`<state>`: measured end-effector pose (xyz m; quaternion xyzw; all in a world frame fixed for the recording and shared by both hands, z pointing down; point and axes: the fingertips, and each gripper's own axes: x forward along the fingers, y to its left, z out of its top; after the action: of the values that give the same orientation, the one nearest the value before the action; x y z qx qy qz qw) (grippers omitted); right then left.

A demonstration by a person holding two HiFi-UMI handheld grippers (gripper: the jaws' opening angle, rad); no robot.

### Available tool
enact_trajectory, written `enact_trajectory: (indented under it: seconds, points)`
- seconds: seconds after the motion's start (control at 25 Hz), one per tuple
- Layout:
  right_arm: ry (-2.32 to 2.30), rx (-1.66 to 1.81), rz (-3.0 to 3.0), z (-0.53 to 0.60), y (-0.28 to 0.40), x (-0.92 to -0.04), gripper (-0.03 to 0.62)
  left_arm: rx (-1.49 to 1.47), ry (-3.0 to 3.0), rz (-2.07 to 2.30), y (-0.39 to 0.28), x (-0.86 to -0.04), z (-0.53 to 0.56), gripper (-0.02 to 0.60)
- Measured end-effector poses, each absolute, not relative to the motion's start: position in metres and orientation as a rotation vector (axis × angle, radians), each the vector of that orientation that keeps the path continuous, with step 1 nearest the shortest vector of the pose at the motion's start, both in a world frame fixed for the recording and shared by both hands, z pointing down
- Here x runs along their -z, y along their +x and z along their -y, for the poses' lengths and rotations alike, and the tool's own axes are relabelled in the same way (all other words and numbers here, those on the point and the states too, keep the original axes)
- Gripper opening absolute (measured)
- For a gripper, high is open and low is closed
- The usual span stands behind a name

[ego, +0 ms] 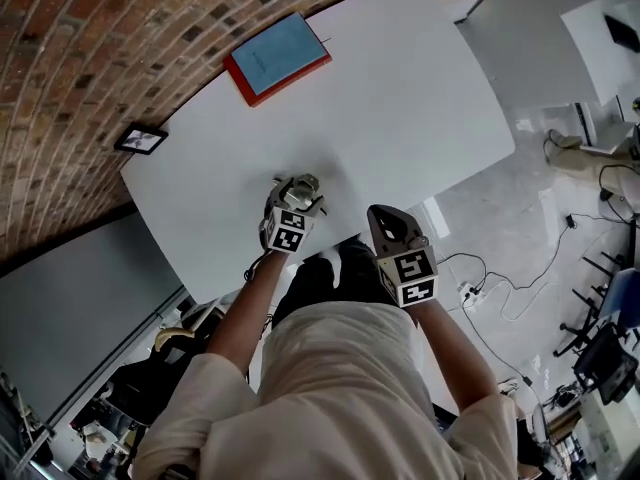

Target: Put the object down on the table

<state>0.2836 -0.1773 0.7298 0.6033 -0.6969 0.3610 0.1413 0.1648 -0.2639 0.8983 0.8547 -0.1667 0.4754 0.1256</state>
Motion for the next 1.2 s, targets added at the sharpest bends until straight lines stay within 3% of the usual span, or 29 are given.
enact_trajectory:
  seconds: [0.36, 1.2]
  points:
    - [1.703, -0.975, 2.071, 0.18, 0.259, -0.698, 0.002, -1.194, 2.566, 0.578, 0.144, -0.816, 0.26, 0.334]
    - [1.642, -0.581, 2.132, 0.162, 0.122, -0.589, 0.002, -0.711, 2.693, 0.829, -0.024, -0.62, 0.231, 0.128]
